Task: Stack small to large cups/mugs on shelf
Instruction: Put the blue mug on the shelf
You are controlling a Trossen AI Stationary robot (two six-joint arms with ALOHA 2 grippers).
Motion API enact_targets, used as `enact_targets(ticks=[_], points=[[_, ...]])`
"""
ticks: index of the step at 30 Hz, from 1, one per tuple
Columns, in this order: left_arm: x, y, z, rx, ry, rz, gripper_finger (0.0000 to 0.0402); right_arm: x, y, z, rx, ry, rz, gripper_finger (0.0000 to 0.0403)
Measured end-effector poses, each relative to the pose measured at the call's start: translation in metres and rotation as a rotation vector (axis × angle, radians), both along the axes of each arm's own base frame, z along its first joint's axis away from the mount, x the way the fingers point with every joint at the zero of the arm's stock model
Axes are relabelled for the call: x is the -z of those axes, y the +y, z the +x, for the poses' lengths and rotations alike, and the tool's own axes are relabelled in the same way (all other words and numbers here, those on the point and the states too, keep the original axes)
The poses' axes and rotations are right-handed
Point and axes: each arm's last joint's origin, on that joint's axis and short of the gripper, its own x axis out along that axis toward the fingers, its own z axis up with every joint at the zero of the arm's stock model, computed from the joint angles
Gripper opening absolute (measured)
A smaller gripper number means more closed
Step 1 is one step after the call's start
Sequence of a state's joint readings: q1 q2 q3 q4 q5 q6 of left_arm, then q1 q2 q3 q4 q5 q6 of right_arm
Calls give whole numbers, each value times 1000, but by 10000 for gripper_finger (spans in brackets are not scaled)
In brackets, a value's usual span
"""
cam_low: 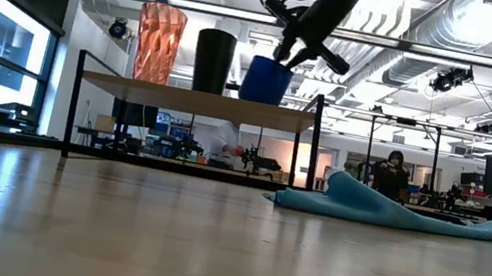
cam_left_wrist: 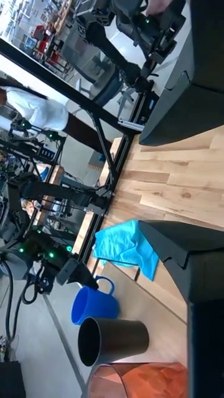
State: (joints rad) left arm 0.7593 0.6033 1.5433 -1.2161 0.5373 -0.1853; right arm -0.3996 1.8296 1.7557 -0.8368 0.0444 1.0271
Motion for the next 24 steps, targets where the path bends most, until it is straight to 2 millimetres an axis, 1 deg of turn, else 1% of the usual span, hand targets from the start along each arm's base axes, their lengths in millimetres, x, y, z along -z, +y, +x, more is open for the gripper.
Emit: enact_targets(ticks=[5,24], points=[[2,0,0,-1,18,-20,193,0,-2,-1,3,0,4,12],[1,0,0,1,12,-6,193,0,-1,-1,-19,-13,36,12]])
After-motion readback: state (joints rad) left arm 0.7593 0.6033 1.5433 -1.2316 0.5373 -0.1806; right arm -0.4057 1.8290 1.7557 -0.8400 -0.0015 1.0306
